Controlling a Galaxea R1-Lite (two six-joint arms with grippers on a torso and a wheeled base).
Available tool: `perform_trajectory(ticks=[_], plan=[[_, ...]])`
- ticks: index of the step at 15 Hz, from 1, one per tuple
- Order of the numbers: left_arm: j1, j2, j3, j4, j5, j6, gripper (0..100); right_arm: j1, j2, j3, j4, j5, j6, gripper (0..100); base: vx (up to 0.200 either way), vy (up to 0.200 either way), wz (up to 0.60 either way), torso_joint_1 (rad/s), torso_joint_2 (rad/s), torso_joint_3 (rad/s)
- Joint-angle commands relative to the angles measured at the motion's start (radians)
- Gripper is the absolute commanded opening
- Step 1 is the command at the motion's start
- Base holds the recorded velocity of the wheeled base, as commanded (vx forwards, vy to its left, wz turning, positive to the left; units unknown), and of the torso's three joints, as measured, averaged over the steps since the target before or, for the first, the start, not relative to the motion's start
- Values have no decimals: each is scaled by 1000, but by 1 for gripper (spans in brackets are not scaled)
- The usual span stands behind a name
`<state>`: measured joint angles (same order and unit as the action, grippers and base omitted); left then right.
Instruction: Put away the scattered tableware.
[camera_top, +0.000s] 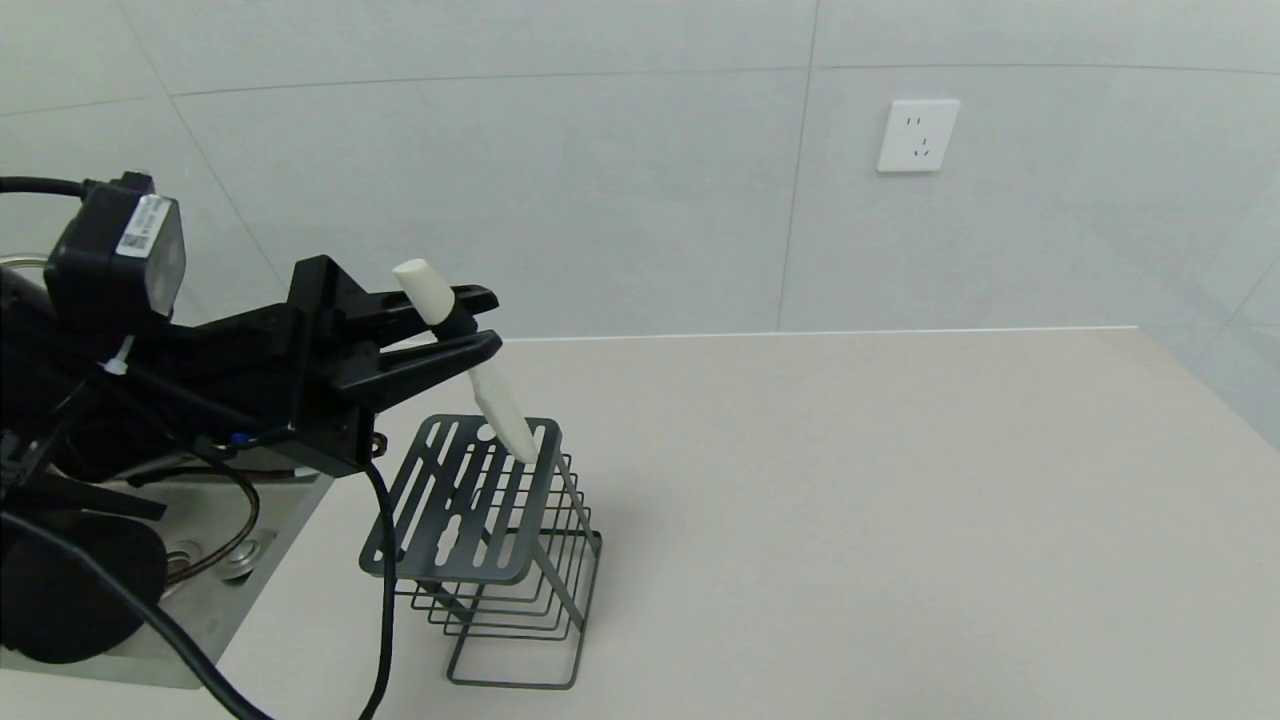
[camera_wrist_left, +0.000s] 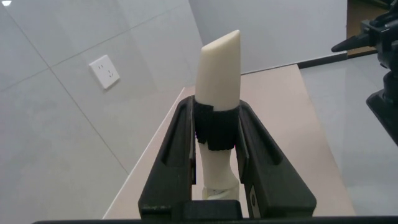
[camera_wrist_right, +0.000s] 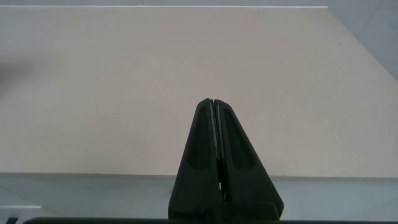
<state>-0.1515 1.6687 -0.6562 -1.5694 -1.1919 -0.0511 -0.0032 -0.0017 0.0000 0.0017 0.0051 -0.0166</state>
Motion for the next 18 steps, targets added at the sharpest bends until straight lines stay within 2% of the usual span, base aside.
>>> perform_trajectory(ticks=[1, 4, 7, 9, 13, 15, 18], plan=[[1, 0, 13, -1, 0, 0, 0, 0, 2, 0, 0, -1, 0, 0, 0, 0, 0, 0, 0, 0], [0, 9, 38, -1, 0, 8, 0, 0, 2, 0, 0, 3, 0, 0, 0, 0, 0, 0, 0, 0], [1, 46, 56, -1, 8, 46, 0, 0, 2, 0, 0, 3, 0, 0, 0, 0, 0, 0, 0, 0], [1, 59, 58, -1, 17, 50, 0, 0, 2, 0, 0, 3, 0, 0, 0, 0, 0, 0, 0, 0], [10, 106, 81, -1, 18, 117, 0, 0, 2, 0, 0, 3, 0, 0, 0, 0, 0, 0, 0, 0], [10, 117, 93, -1, 34, 139, 0, 0, 2, 0, 0, 3, 0, 0, 0, 0, 0, 0, 0, 0], [10, 123, 98, -1, 41, 149, 0, 0, 2, 0, 0, 3, 0, 0, 0, 0, 0, 0, 0, 0]])
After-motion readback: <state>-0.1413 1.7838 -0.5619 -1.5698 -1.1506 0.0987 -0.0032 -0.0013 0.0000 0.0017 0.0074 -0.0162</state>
